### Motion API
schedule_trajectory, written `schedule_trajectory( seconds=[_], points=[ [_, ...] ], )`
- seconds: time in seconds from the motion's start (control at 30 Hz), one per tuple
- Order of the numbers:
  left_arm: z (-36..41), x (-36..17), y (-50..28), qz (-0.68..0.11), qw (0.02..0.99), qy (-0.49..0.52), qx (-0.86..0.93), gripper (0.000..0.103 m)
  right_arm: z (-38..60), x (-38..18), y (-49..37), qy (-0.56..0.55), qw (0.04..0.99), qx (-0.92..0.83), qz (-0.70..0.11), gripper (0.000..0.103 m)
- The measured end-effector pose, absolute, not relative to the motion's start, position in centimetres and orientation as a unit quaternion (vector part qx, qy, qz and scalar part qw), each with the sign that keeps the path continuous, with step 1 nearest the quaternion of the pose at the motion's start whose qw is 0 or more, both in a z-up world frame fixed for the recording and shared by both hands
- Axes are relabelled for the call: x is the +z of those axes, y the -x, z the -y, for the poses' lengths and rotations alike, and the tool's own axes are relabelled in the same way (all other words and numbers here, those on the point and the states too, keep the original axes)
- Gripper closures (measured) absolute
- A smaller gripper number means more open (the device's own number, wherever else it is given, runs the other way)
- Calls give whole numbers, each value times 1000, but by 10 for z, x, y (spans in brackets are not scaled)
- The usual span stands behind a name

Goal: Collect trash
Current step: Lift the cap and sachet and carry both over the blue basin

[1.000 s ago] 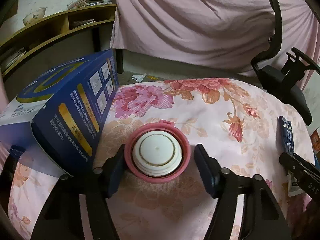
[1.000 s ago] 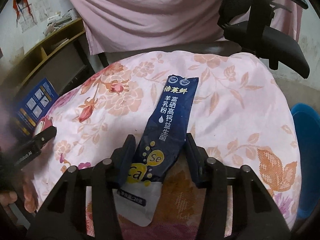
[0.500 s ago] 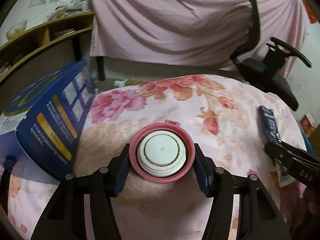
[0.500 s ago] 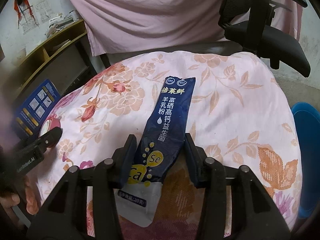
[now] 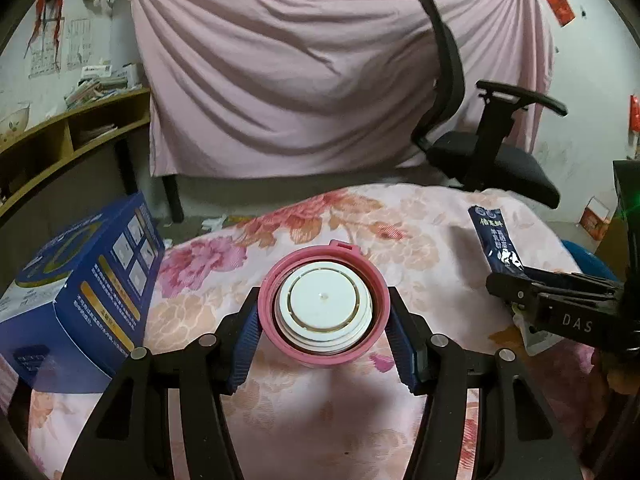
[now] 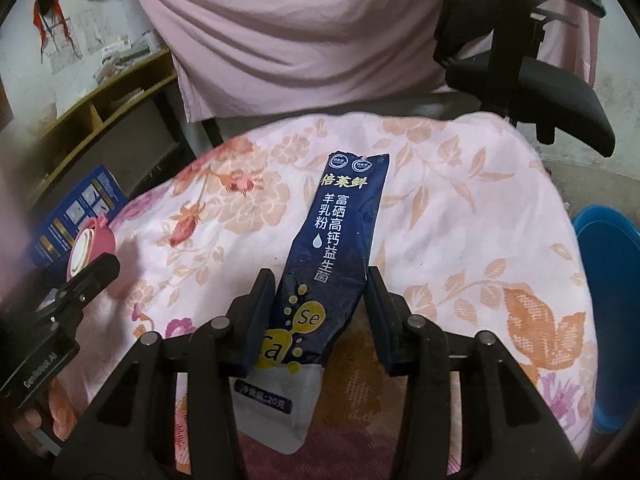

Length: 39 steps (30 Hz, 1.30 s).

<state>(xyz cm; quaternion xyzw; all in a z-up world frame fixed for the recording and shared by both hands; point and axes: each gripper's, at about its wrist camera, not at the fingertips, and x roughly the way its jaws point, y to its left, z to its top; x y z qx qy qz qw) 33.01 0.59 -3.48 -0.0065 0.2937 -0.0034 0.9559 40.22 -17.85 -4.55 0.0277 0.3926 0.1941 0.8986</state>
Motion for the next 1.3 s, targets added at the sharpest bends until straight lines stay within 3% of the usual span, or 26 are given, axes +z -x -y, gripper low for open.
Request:
schedule_trajectory(
  seconds=[0.23, 0.67, 1.03, 1.3],
  points=[
    [-7, -25, -313, -242, 969, 44, -31, 51, 197, -17, -363, -52, 939, 205, -272, 31],
    [9, 13, -270, -106, 990, 80, -52, 51, 223, 14, -321, -76, 970, 192, -132, 31],
    [100, 56, -273, -52, 986, 68, -140, 51, 300, 45, -282, -49, 994, 89, -27, 31],
    [179, 59, -287, -62, 976, 32, -205, 51, 364, 49, -270, -72, 997, 15, -19, 31]
  ],
)
